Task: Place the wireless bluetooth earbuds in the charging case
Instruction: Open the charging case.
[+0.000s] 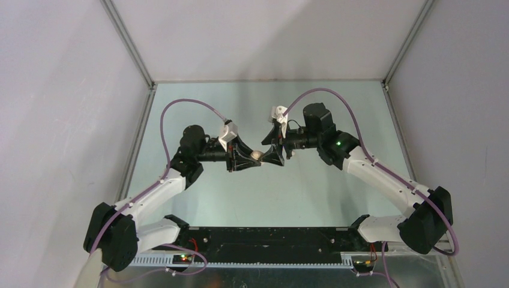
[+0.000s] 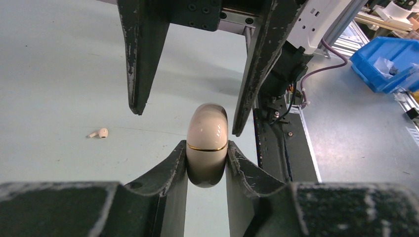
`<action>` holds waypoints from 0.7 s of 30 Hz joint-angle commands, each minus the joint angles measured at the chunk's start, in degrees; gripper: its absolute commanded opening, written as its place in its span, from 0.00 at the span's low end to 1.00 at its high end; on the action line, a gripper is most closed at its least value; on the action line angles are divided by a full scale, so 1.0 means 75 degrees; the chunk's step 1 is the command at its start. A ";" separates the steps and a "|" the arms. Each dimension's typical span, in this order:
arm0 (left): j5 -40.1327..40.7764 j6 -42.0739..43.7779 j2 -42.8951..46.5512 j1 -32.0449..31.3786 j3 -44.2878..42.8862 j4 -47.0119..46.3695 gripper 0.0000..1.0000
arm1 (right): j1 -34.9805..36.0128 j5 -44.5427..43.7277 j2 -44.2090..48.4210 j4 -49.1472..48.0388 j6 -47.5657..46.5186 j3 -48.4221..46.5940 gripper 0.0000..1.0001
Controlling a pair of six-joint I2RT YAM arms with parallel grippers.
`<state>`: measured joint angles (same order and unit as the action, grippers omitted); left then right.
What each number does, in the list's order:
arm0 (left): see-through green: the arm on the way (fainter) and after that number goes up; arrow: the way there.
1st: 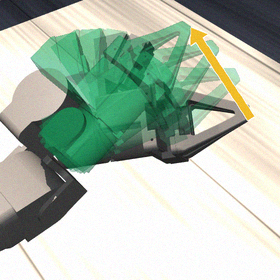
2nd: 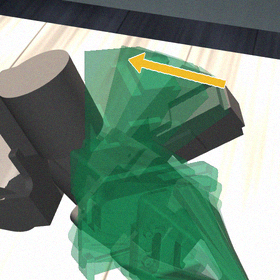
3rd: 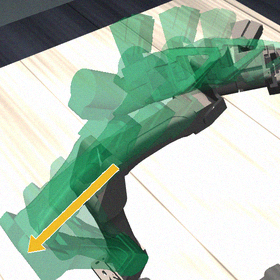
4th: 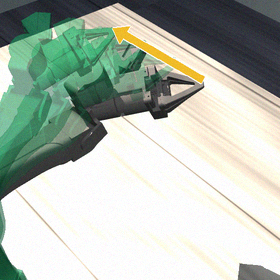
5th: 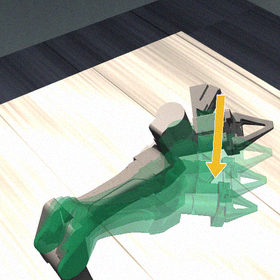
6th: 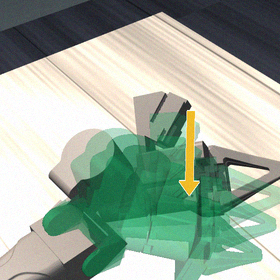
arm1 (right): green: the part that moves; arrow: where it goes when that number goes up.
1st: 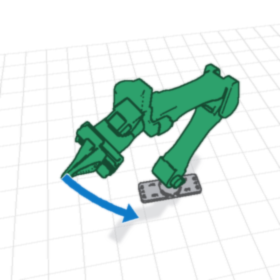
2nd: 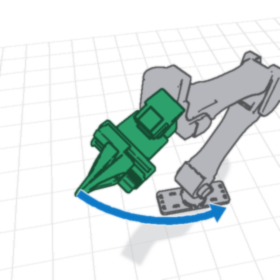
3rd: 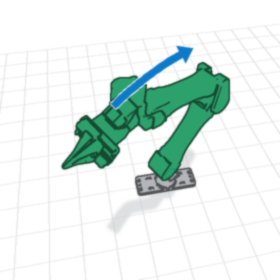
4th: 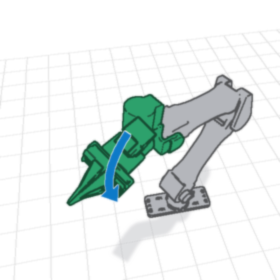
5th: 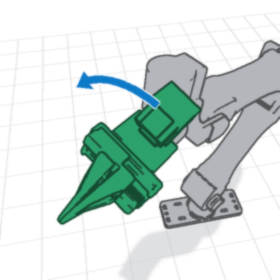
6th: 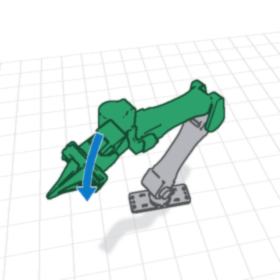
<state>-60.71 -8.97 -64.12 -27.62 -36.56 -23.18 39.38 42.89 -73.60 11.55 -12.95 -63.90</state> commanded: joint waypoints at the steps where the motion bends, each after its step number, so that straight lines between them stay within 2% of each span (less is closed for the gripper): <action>1: -0.0208 0.0130 0.0053 -0.0045 -0.0287 -0.0215 0.10 | 0.0018 -0.0370 0.0039 -0.0111 -0.0163 -0.0084 0.66; 21: -0.0319 0.0224 0.0029 -0.0044 -0.0291 -0.0167 0.09 | -0.0330 -0.0663 0.0654 -0.0099 -0.0256 -0.0085 0.68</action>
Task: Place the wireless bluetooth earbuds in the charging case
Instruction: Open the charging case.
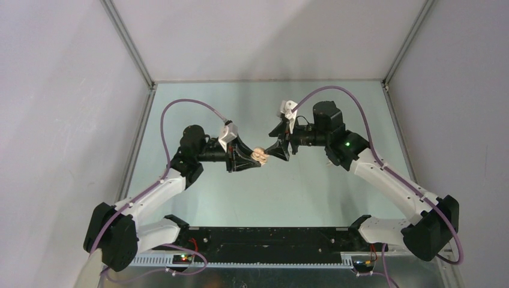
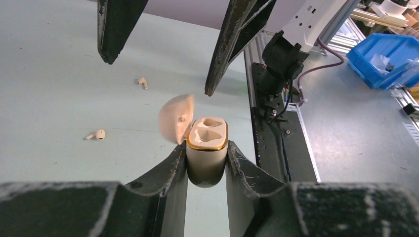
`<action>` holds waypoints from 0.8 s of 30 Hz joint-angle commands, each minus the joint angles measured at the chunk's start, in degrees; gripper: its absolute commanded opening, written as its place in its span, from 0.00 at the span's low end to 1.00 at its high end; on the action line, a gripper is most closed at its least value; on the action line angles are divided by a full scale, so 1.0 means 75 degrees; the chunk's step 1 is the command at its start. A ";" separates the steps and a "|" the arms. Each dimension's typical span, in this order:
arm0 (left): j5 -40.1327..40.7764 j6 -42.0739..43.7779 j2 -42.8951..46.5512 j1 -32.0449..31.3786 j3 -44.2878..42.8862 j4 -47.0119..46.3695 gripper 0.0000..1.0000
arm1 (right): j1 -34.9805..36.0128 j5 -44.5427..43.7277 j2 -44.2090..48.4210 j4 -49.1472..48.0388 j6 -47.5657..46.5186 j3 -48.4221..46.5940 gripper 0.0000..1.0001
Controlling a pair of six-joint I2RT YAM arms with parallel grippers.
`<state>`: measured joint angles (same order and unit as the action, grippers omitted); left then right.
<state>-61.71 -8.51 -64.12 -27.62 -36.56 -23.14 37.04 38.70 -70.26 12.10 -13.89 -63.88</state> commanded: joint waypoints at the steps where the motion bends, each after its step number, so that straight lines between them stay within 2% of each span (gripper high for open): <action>1: -0.0191 0.0162 0.0035 -0.0044 -0.0293 -0.0164 0.09 | -0.0017 -0.0095 0.0223 -0.0166 -0.0138 -0.0086 0.68; 10: -0.0183 0.0233 0.0030 -0.0046 -0.0282 -0.0118 0.09 | -0.0165 0.0063 0.0624 -0.0087 -0.0257 -0.0096 0.71; 15: -0.0165 0.0290 0.0041 -0.0044 -0.0263 -0.0061 0.09 | -0.0791 -0.0468 0.0615 -0.0046 -0.0396 -0.0086 0.79; 21: -0.0153 0.0337 0.0070 -0.0044 -0.0252 -0.0051 0.09 | -0.1668 -0.1243 0.0019 0.0068 -0.0448 -0.0098 0.74; 24: -0.0156 0.0368 0.0121 -0.0044 -0.0258 0.0018 0.09 | -0.2189 -0.1015 -0.0518 0.0352 -0.0134 -0.0250 0.71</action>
<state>-61.93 -7.42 -64.12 -27.62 -36.56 -22.76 24.75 32.34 -69.91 12.40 -16.27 -63.88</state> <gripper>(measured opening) 0.328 0.736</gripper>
